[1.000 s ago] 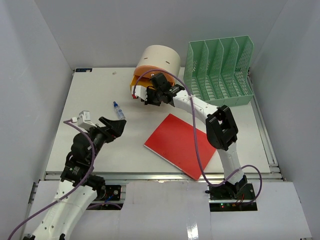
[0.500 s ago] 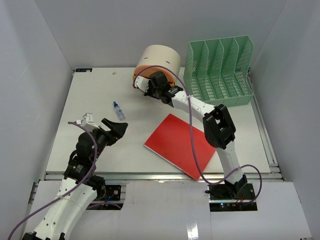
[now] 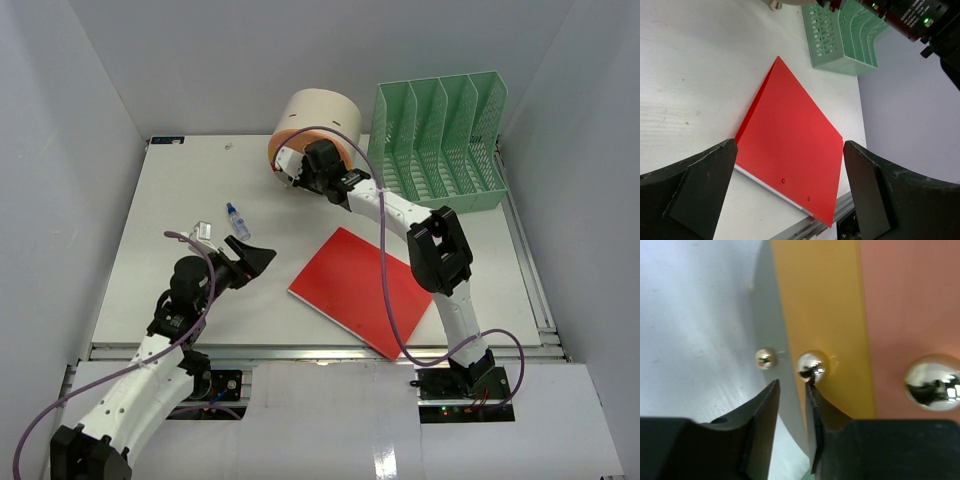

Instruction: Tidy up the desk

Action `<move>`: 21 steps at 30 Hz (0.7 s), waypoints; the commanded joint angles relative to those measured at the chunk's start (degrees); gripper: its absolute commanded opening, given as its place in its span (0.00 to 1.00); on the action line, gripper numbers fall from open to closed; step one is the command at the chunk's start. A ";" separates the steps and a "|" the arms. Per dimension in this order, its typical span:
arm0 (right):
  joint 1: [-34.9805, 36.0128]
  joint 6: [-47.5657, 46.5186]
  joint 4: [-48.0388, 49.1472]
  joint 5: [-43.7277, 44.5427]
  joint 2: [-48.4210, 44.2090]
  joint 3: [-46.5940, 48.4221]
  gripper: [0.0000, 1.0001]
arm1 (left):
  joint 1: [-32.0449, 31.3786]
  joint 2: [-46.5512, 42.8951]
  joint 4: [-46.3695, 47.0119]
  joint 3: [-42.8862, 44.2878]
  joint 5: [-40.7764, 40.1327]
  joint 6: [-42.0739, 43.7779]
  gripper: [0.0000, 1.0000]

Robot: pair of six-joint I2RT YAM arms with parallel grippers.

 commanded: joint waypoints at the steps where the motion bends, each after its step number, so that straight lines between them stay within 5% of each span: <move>1: -1.14 -1.99 -7.37 -15.36 -6.80 0.28 0.37 | 0.21 4.69 12.34 -1.63 6.37 0.50 0.98; 6: -3.77 -2.20 -26.02 -44.84 -20.19 -4.35 0.50 | 0.27 20.84 17.92 4.86 10.36 4.93 0.98; 14: -22.87 -1.38 -25.00 -72.72 -44.62 -31.36 0.62 | -0.05 46.82 31.45 16.60 11.70 7.66 0.98; 21: -32.35 -1.69 -22.17 -73.63 -62.58 -51.47 0.65 | 0.44 66.27 38.02 29.86 9.76 7.53 0.85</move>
